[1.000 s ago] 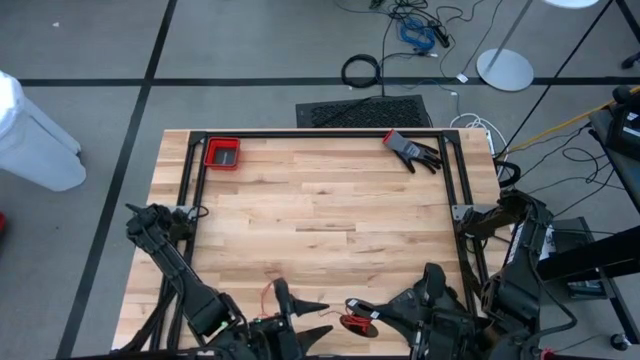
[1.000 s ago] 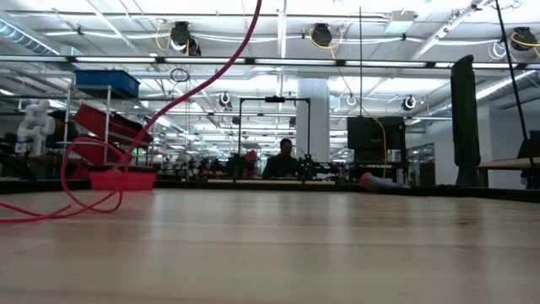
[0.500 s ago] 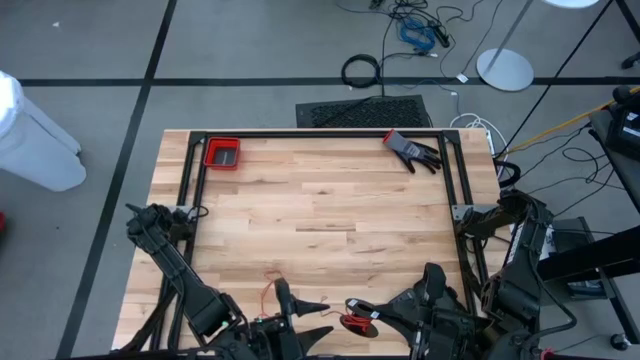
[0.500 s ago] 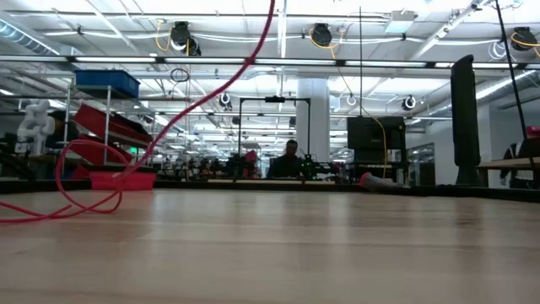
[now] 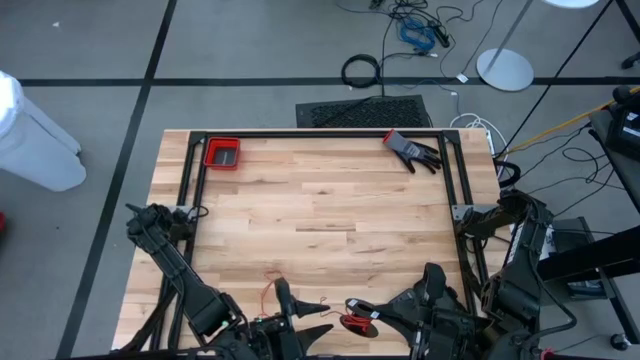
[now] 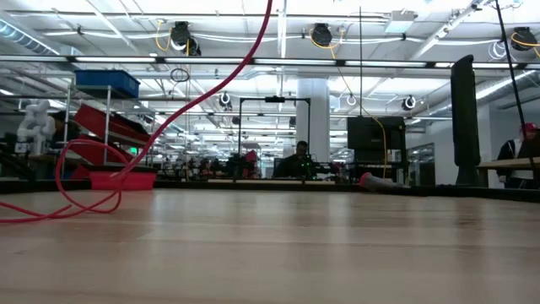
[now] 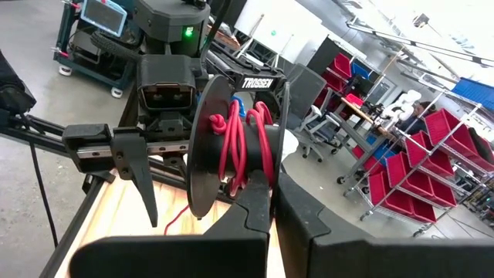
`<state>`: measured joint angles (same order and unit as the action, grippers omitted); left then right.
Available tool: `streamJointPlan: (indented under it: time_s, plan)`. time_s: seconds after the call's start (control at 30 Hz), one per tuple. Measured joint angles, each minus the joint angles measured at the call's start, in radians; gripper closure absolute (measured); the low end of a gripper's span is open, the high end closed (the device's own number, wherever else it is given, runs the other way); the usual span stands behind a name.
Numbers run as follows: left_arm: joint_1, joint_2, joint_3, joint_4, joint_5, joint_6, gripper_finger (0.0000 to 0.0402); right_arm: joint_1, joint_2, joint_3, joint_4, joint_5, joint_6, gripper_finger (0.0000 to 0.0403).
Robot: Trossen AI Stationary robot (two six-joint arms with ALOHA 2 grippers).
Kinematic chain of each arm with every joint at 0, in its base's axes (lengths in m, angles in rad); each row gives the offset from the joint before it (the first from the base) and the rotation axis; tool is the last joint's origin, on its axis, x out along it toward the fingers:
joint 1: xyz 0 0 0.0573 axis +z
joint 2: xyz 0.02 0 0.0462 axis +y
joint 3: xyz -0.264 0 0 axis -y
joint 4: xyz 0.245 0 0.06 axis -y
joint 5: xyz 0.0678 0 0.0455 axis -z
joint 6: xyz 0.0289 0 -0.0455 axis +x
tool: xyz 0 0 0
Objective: Coil cords
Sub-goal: Coil the red wire onto the spool
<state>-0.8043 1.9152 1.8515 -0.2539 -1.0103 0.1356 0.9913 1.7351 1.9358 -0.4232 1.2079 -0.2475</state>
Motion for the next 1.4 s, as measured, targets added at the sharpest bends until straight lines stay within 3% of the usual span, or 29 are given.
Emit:
streamJointPlan:
  time_s: [0.43,0.93,1.17,1.4]
  plan:
    - [0.0,0.0,0.0,-0.005,0.0,0.002,0.0287,0.0,0.0,0.0,0.0,0.0,0.0,0.0403]
    - [-0.001,-0.001,0.0,-0.062,0.002,-0.03,0.0288,0.0,0.0,0.0,0.0,0.0,0.0,0.0403]
    - [0.005,-0.001,0.0,-0.163,0.013,-0.153,0.0289,0.0,0.0,0.0,-0.001,0.0,0.0,0.0403]
    - [0.011,-0.001,0.0,-0.196,0.013,-0.184,0.0289,0.0,0.0,0.0,-0.001,0.0,-0.001,0.0403]
